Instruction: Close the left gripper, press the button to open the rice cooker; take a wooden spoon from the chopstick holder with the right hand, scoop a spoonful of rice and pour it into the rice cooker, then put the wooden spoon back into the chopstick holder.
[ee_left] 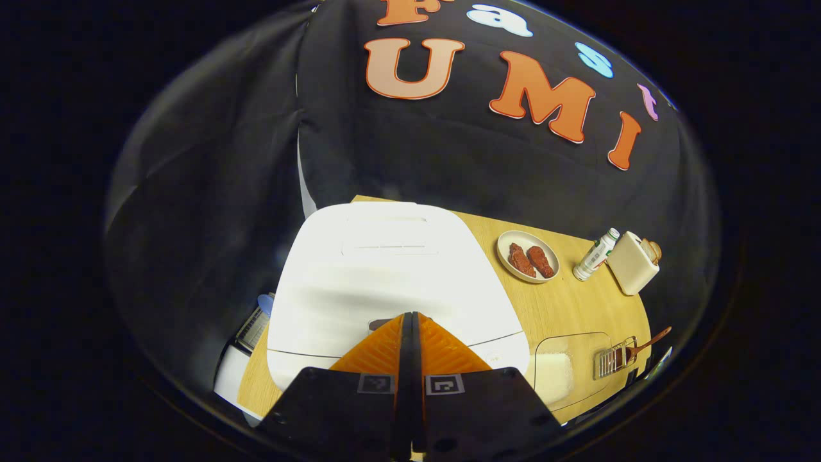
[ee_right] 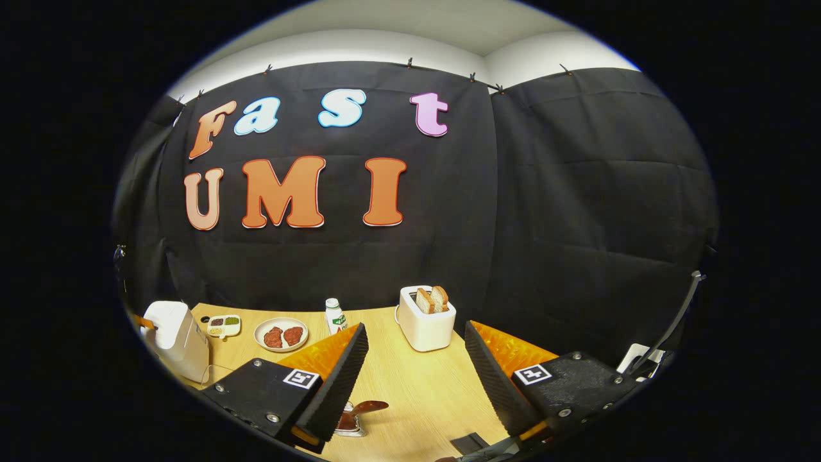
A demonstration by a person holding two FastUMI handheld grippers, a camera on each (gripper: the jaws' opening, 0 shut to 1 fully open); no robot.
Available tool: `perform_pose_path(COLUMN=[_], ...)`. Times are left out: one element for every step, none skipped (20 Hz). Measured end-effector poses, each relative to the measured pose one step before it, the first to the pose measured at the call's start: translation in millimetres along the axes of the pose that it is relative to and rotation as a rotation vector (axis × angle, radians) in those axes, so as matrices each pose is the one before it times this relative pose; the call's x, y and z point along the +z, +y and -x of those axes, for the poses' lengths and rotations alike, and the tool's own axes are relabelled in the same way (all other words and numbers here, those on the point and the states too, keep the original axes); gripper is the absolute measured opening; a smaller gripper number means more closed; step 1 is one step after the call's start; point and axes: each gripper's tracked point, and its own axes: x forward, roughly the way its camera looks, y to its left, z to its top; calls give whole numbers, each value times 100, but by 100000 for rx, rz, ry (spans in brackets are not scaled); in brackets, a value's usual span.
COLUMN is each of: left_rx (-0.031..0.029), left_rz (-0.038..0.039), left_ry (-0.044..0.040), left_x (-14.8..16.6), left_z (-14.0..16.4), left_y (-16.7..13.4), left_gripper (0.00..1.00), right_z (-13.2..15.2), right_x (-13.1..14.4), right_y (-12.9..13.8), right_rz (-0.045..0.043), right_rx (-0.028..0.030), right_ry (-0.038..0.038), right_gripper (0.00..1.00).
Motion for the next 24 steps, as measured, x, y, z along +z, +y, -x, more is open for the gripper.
perform_pose_path(left_rx=[59,302,496,529,907,265,271,-263,-588,-417,-10,257,300,346,1002,1681,1865,1540,720,-343,-850,-787,-691,-789], left_rz=[-427,-405,-42,383,226,-863,-920,-308,-435,831,513,-53,-599,-1287,-1221,-754,-867,-399,-360,544,1092,674,11,-164], left_ry=[-131,1123,1649,2736,1970,-1642,1071,-3417,-856,-1644,-505,-2194,-3192,-4311,-5056,-4862,-4137,-4115,-4135,-2491,-2966,-2851,-2749,-2210], left_x=[-74,-39,-278,-389,-200,403,-306,380,-154,226,317,949,1271,1656,1827,1980,1647,1548,1709,1115,1045,1124,680,767], left_z=[-73,-175,-46,-284,-32,-22,-3,194,-136,321,314,465,673,720,414,326,357,372,703,868,623,690,705,682], left_y=[5,-21,56,16,-56,-156,104,-69,-70,-33,-58,-14,22,-20,13,78,165,40,-15,-317,-386,-462,-352,-396], left_gripper=[3,3,3,3,3,4,4,3,4,3,4,3,4,4,3,4,3,4,4,4,4,4,4,4], right_z=[36,112,-45,40,54,-15,60,-19,15,40,-45,30,-55,-20,5,104,83,98,27,100,44,-27,50,40], right_x=[-95,-27,-44,-66,-107,44,-34,37,-68,-76,-80,109,2,88,196,159,67,61,-15,100,20,176,26,84], right_y=[-1,-12,-93,84,123,24,52,64,114,148,39,27,14,-17,82,354,197,226,33,-88,-111,-120,-181,-57], right_rz=[-30,-273,-429,-458,-372,-176,-15,-3,-85,-106,-7,118,92,-249,-249,-572,-636,-675,-384,-173,-95,-280,-515,-629], right_rx=[54,25,114,280,264,33,51,249,378,430,336,157,-59,-577,306,697,708,771,288,-94,-125,-246,-179,56], right_ry=[202,247,223,320,125,-176,-271,-183,-32,334,26,-186,-217,-591,-711,-784,-495,-395,-529,-368,-536,-554,-243,-30], right_gripper=[95,95,95,95,95,95,95,95,95,95,95,95,95,95,95,95,95,95,95,95,95,95,95,95])
